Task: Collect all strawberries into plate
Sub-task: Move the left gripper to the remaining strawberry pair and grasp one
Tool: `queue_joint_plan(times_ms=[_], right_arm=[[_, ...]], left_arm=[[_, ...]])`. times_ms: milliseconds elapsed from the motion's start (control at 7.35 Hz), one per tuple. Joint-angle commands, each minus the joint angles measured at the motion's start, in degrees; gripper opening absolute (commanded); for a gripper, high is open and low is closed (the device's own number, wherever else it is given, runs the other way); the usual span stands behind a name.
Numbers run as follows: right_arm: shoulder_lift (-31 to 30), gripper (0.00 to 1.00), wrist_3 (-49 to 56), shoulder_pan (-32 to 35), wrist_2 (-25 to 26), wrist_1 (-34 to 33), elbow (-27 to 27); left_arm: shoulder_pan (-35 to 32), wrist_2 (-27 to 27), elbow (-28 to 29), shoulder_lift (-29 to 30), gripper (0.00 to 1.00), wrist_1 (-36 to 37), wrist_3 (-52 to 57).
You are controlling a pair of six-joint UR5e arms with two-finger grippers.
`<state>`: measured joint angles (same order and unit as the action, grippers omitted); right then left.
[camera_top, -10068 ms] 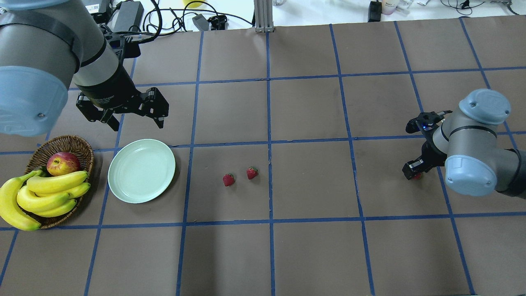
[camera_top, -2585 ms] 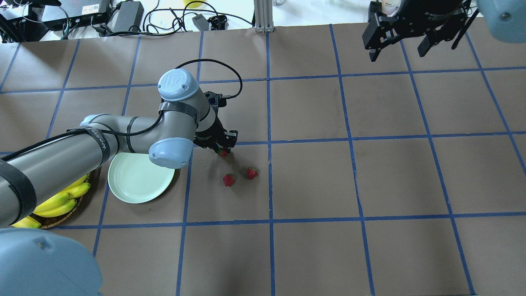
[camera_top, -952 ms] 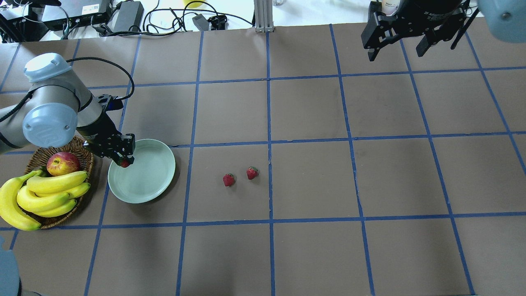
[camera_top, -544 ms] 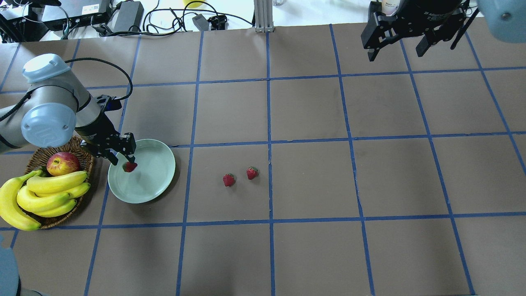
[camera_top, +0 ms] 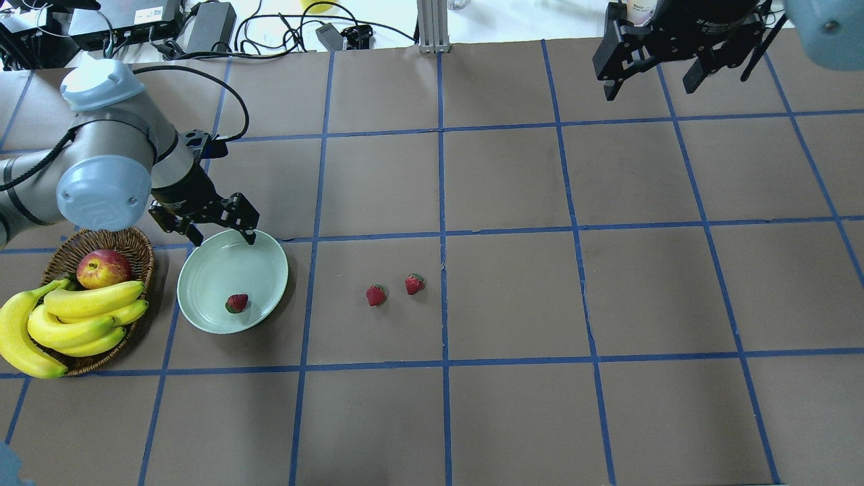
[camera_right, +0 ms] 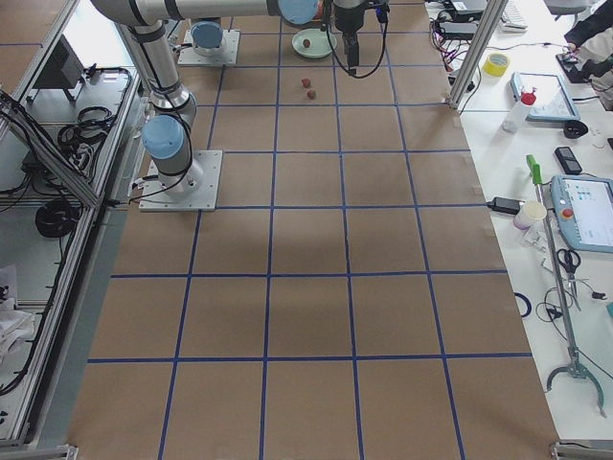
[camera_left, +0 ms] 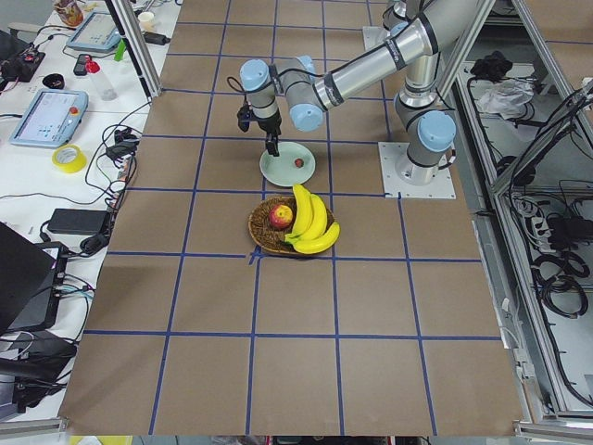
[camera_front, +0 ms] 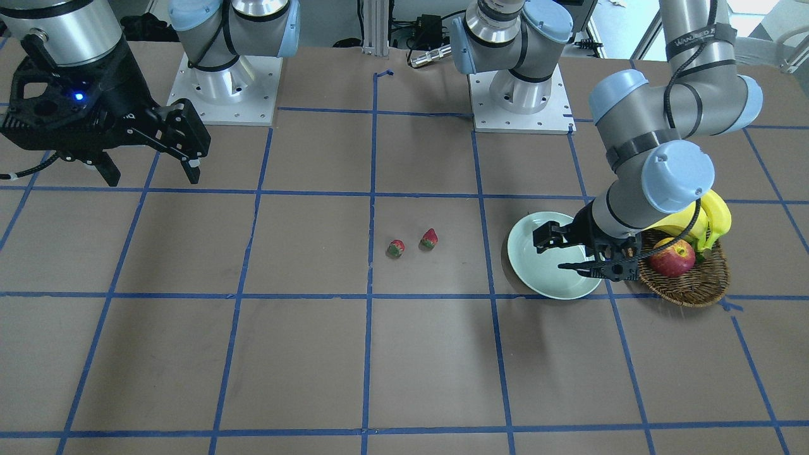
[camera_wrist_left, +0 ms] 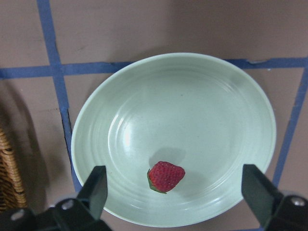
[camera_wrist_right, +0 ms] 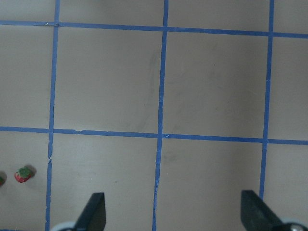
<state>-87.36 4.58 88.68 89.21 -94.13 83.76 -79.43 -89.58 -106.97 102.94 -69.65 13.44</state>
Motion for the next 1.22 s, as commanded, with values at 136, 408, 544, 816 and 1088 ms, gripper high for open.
queue_joint_plan(times_ms=[136, 408, 544, 816, 1088], right_arm=[[0.0, 1.0, -0.01, 0.0, 0.0, 0.0, 0.0], [0.0, 1.0, -0.01, 0.0, 0.09, 0.0, 0.0], [0.0, 1.0, -0.01, 0.0, 0.09, 0.0, 0.0], [0.0, 1.0, -0.01, 0.0, 0.09, 0.0, 0.0], [0.0, 1.0, -0.01, 0.0, 0.0, 0.0, 0.0]], left_arm=[[-12.28, 2.9, 0.18, 0.41, 1.0, 0.57, -8.21], [-18.54, 3.09, -0.08, 1.47, 1.0, 2.39, -15.19], [-19.7, 3.7, -0.78, 1.47, 1.0, 3.02, -15.64], [-19.89, 7.21, -5.94, 1.74, 1.0, 9.93, -15.99], [-19.8, 7.4, -9.39, 3.22, 1.0, 14.0, -16.17]])
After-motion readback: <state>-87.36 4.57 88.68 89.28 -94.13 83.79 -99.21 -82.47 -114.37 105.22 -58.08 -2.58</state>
